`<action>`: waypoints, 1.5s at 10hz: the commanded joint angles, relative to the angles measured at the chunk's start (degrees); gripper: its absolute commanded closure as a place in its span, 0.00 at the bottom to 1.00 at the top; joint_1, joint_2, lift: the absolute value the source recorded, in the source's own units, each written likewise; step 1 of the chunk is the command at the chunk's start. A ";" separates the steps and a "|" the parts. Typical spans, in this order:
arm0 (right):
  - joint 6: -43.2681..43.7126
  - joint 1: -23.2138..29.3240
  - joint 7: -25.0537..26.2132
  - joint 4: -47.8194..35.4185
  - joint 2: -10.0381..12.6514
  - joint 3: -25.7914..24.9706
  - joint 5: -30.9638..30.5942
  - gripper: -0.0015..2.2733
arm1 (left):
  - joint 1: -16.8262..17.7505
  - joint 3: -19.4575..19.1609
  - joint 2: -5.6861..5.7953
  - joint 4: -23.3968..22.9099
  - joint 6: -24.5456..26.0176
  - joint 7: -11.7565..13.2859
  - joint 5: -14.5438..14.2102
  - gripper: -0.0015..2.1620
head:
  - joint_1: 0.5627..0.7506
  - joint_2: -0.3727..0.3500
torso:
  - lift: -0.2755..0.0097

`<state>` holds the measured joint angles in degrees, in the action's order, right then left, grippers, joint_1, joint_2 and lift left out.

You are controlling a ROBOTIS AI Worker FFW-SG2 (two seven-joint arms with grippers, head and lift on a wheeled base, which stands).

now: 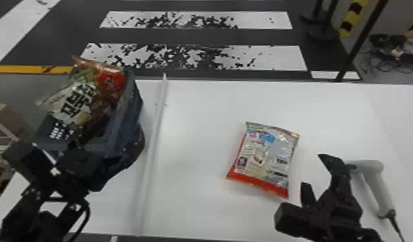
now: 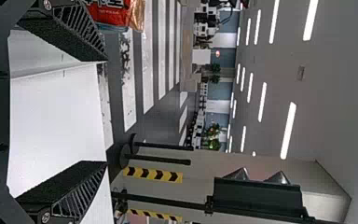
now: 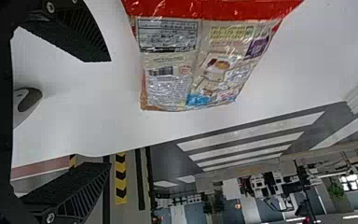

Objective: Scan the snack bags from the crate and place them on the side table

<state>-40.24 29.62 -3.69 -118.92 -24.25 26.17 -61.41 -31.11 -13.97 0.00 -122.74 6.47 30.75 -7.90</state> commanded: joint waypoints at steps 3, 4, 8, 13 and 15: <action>4.07 0.09 -1.85 -5.80 0.96 -7.53 16.77 0.24 | -0.17 0.00 -0.15 -0.05 0.00 0.01 -0.18 0.04 | 0.70 0.52 | 0.64; 7.05 0.09 -4.84 -7.47 2.98 -11.14 25.29 0.44 | -0.26 0.00 -0.15 -0.05 0.00 0.01 -0.18 0.04 | 0.70 0.53 | 0.64; 12.33 -2.98 -17.58 -7.47 8.78 -19.13 47.26 0.96 | -0.35 -0.09 -0.15 -0.05 0.18 0.01 -0.10 0.04 | 0.70 0.64 | 0.64; 13.03 -11.25 -23.21 5.89 11.86 -17.38 53.77 0.97 | -0.26 -0.09 -0.15 0.04 0.35 0.01 0.08 0.04 | 0.70 0.71 | 0.64; 14.44 -13.09 -24.97 11.25 12.04 -15.53 54.30 0.97 | -0.35 -0.09 -0.15 0.13 0.35 0.01 -0.01 0.04 | 0.70 0.74 | 0.64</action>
<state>-26.19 17.01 -28.70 -109.21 -12.26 9.96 -7.23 -31.45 -14.06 0.00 -122.64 6.82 30.76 -7.84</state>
